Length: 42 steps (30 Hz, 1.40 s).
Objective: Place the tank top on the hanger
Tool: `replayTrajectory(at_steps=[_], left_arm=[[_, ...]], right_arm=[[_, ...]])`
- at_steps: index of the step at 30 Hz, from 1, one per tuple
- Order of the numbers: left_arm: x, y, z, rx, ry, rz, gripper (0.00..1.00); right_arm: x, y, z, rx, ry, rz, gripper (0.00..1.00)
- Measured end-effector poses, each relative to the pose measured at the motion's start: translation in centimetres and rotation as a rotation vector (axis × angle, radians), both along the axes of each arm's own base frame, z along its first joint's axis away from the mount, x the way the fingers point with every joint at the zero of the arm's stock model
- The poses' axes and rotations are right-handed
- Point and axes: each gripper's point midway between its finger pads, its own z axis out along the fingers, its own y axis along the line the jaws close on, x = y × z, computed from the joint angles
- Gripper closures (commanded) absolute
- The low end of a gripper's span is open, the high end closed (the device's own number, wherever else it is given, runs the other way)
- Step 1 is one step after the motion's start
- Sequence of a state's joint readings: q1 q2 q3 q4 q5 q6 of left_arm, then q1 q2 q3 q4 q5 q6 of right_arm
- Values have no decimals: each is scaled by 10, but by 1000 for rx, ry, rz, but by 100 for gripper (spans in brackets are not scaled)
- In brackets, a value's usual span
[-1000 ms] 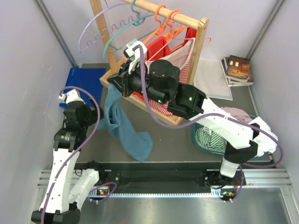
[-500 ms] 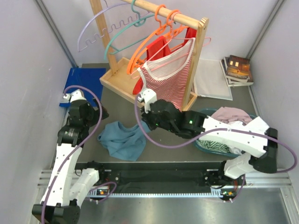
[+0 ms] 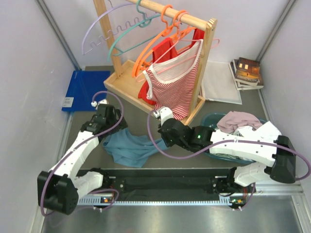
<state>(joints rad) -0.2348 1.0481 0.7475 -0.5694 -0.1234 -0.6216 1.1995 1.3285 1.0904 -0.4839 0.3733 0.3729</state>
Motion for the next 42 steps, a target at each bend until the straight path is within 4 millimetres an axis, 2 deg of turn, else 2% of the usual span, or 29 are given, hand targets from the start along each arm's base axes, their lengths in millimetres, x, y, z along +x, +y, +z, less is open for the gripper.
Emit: replayTrajectory(at_steps=[7, 10, 12, 13, 14, 15, 16, 21, 23, 25, 27, 31, 34, 36, 39, 41, 42], left_arm=[[6, 16, -36, 102, 110, 74, 12], [7, 21, -47, 131, 147, 99, 25], [7, 20, -52, 131, 167, 100, 45], [7, 19, -54, 125, 174, 102, 57], [8, 18, -56, 119, 179, 101, 82], [8, 15, -57, 106, 182, 98, 93], [9, 13, -57, 92, 182, 98, 100], [16, 3, -47, 39, 144, 76, 100], [26, -1, -31, 18, 101, 71, 100], [42, -6, -6, -7, 39, 64, 100], [64, -10, 33, -29, -58, 55, 100], [100, -10, 120, -65, -269, 55, 100], [116, -1, 182, -79, -407, 76, 100], [122, 4, 224, -84, -497, 89, 100], [125, 6, 275, -100, -615, 87, 100], [122, 6, 290, -107, -658, 86, 100], [120, 6, 290, -108, -661, 86, 100]], right_arm=[[-1, 8, -15, -13, 35, -1, 100], [-2, 10, -19, -20, 45, 5, 100], [-2, 10, -20, -20, 47, 7, 100], [-2, 11, -19, -18, 47, 7, 100], [-2, 11, -18, -15, 45, 7, 100], [-2, 12, -18, -14, 45, 7, 100], [-2, 12, -17, -14, 45, 7, 100], [5, 17, -8, -24, 34, -7, 100], [16, 20, 6, -29, 12, -32, 100], [29, 23, 26, -17, -12, -63, 100], [48, 23, 58, 23, -52, -105, 100], [86, 10, 145, 131, -183, -195, 100], [99, -2, 207, 204, -293, -235, 100], [101, -11, 240, 240, -356, -249, 100], [98, -26, 267, 265, -413, -264, 100], [96, -36, 271, 260, -430, -273, 100], [95, -39, 268, 258, -432, -277, 100]])
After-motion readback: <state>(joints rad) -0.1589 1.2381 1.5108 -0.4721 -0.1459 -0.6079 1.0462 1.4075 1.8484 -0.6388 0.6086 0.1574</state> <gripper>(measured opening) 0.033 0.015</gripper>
